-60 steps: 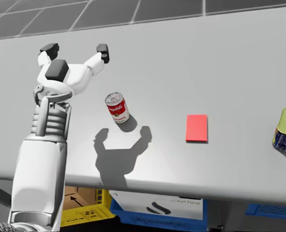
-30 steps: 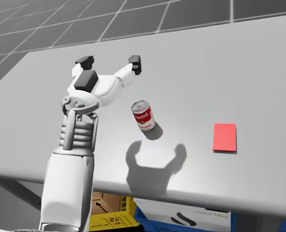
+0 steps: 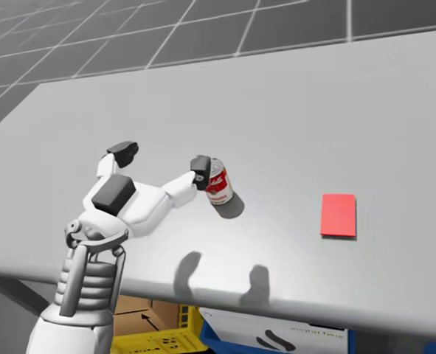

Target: Look at the card. If it is red, pick the object on the left. If it is green, pick the object on the right.

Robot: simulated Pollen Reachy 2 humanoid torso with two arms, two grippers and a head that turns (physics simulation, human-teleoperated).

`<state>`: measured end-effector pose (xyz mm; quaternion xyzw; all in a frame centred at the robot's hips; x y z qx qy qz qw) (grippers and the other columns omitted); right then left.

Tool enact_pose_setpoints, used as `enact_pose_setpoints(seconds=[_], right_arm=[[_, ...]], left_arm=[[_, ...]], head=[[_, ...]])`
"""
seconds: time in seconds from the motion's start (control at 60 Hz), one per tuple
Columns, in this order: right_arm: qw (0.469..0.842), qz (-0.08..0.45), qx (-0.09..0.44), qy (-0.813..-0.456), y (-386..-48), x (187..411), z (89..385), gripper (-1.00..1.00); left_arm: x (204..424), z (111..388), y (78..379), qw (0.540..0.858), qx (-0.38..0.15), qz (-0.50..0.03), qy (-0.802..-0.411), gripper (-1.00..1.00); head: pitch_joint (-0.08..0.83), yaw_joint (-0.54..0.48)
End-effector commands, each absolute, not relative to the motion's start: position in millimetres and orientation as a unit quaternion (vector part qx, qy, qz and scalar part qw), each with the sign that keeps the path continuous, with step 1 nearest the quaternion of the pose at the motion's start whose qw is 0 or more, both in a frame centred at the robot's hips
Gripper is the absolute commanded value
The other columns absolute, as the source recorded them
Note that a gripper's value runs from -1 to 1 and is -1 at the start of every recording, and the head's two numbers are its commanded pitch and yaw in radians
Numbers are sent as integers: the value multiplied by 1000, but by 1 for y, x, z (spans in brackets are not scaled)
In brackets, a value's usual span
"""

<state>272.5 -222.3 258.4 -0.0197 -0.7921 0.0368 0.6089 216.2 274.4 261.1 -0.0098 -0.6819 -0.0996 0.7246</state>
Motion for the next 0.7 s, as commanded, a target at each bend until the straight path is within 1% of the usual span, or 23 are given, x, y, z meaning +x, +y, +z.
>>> enact_pose_setpoints(seconds=[0.017, 0.1, 0.133, 0.183, 0.217, 0.433, 0.6, 0.7], right_arm=[[611, 34, -15, -791, -219, 273, 256, -1000], [611, 37, -14, -791, -217, 272, 255, -1000], [611, 37, -14, -791, -217, 272, 255, -1000], [611, 37, -13, -791, -217, 272, 255, -1000], [610, 36, -13, -791, -218, 272, 255, -1000], [610, 35, -12, -792, -218, 271, 256, -1000], [610, 35, -12, -792, -218, 271, 256, -1000], [610, 34, -12, -792, -218, 271, 256, -1000]], left_arm=[[209, 213, 281, 756, -21, -96, -647, -1000], [214, 199, 279, 764, -30, -97, -637, -1000], [218, 195, 276, 771, -46, -95, -628, -1000], [222, 193, 274, 775, -49, -93, -624, -1000], [228, 191, 272, 780, -63, -85, -617, -1000], [259, 186, 261, 799, -83, -62, -592, -1000], [284, 179, 255, 816, -79, -50, -571, -1000], [295, 176, 254, 819, -67, -50, -567, -1000]], head=[[645, 368], [642, 372], [640, 375], [638, 378], [636, 380], [634, 377], [637, 375], [639, 374]])
